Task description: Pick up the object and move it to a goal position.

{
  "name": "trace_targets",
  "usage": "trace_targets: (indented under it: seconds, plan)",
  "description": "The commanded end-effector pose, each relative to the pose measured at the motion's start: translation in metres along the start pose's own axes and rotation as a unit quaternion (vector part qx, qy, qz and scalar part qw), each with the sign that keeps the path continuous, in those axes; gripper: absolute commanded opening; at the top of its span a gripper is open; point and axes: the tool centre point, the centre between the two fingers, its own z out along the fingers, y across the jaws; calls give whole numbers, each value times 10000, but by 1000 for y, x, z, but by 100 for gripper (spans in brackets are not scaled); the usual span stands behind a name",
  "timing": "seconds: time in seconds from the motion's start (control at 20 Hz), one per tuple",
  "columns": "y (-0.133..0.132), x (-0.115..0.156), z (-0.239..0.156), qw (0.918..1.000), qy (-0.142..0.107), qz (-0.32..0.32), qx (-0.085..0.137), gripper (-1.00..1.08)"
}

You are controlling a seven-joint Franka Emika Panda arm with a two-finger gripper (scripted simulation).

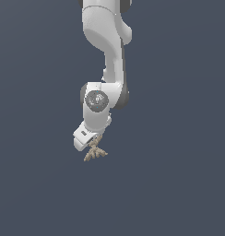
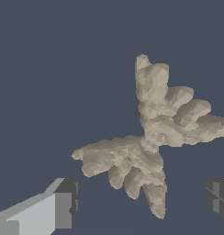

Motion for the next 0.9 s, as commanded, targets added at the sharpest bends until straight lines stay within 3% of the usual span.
trace_targets:
  seconds: [0.0,0.4,0.85]
  plan:
    - [6,-5,7,9994,-71,-351,-7,108]
    - [19,-16,26,9926,-240,-1188,1,108]
    - [25,-22,35,9867,-321,-1593,16,108]
